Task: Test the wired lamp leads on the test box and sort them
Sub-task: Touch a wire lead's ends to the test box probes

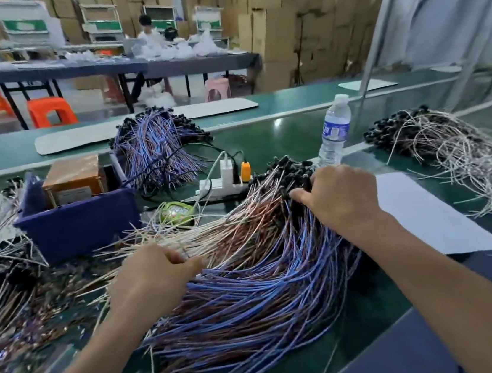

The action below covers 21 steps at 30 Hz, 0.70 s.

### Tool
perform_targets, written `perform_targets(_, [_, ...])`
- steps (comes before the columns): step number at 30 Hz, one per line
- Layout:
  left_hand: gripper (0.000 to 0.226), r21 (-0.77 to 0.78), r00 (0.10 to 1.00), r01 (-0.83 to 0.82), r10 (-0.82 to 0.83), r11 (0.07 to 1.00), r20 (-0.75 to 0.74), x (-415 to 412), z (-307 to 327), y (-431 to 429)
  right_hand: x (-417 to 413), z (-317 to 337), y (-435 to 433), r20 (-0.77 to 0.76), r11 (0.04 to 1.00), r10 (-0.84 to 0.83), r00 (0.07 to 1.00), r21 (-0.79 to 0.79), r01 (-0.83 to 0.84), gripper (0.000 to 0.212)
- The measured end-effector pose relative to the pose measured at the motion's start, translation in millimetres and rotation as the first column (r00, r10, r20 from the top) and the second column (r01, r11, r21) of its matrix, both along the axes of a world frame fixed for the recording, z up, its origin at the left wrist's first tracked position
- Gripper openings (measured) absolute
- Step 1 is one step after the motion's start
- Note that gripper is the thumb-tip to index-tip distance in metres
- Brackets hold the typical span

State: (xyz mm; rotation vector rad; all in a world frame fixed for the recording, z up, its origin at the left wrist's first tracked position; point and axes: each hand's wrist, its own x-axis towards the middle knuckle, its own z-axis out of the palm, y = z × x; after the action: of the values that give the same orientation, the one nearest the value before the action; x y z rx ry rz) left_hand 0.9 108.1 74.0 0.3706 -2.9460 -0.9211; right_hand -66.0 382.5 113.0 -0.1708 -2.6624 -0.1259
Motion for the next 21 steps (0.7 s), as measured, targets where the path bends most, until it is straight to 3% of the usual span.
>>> perform_targets(2, [0.031, -0.015, 0.999, -0.046, 0.046, 0.999, -0.007, 2.3, -0.6, -5.5, 2.3, -2.1, -2.3, -0.107, 0.994, 0.035, 0.994, 0.103, -0.024, 0.063])
perform_targets(5, [0.024, 0.013, 0.998, -0.053, 0.053, 0.999, -0.022, 6.5, 2.4, -12.5, 9.0, -5.9, -9.3, -0.280, 0.986, 0.156, 0.947, 0.094, -0.134, 0.059])
perform_targets(11, [0.026, 0.058, 0.994, -0.085, 0.088, 0.995, -0.061, 11.8, 6.8, -27.7, 28.0, -22.4, -79.4, -0.306, 0.916, 0.344, 0.888, -0.100, -0.389, 0.039])
perform_targets(16, [0.021, 0.084, 0.980, -0.152, 0.161, 0.985, -0.118, 22.1, 3.3, -52.0, 40.1, -35.1, -169.7, -0.162, 0.747, 0.545, 0.823, -0.350, -0.564, 0.041])
perform_targets(21, [0.034, 0.194, 0.958, -0.206, 0.238, 0.959, -0.161, 40.5, -19.1, -100.7, 42.7, -60.2, -241.3, -0.002, 0.603, 0.683, 0.731, -0.562, -0.566, 0.037])
